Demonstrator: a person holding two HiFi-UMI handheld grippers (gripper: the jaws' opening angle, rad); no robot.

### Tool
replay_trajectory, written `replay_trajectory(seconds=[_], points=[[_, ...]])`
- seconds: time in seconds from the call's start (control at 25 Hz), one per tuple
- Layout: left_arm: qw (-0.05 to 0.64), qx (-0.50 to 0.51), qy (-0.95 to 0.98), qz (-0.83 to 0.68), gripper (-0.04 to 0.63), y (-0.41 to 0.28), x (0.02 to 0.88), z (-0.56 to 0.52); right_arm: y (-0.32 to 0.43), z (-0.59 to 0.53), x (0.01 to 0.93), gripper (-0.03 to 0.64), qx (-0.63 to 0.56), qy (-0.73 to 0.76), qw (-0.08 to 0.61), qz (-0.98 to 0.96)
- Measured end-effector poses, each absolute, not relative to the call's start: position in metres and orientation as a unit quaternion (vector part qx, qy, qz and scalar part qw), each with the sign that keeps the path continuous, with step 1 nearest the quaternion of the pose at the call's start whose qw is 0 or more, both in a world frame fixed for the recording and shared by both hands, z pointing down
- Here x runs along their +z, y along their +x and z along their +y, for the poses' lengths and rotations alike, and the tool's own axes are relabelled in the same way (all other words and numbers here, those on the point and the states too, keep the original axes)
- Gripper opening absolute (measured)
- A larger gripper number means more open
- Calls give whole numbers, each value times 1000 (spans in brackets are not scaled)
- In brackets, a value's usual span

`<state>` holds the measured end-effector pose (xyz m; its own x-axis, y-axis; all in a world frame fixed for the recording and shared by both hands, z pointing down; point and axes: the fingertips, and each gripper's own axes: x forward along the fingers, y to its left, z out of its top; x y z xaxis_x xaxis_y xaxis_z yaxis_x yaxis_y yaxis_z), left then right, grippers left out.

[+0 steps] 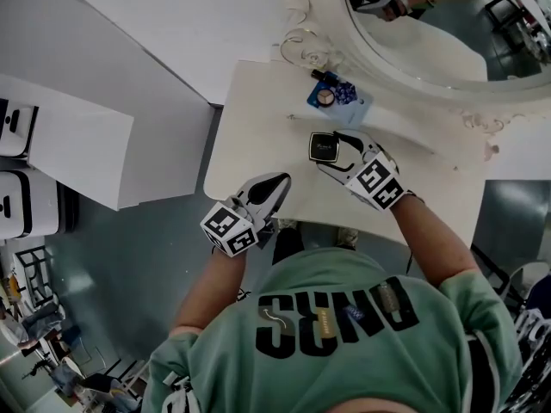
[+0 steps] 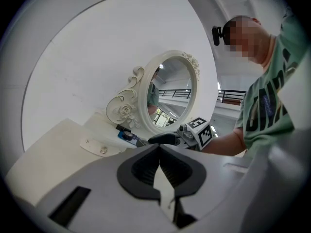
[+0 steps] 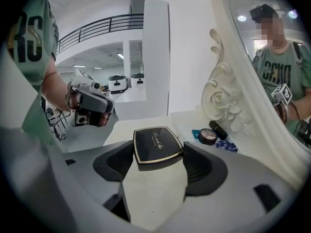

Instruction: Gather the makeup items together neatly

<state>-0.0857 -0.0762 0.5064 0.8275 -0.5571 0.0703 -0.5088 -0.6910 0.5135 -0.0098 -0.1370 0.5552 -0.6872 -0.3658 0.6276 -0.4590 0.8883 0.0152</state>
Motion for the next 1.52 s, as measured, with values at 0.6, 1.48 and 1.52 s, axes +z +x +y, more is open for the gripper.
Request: replay_trajectory(seconds=[0.6, 1.48, 1.52], points=[[287, -42, 905, -312, 9, -137, 534, -49, -37, -120, 666, 313, 100, 243, 378, -887], [281, -40, 911, -299, 9, -120, 524, -53, -25, -124, 624, 342, 114, 260, 319, -904], [279, -41, 912, -298, 9, -117, 521, -54, -21, -127, 616, 342, 113, 264, 312, -906]])
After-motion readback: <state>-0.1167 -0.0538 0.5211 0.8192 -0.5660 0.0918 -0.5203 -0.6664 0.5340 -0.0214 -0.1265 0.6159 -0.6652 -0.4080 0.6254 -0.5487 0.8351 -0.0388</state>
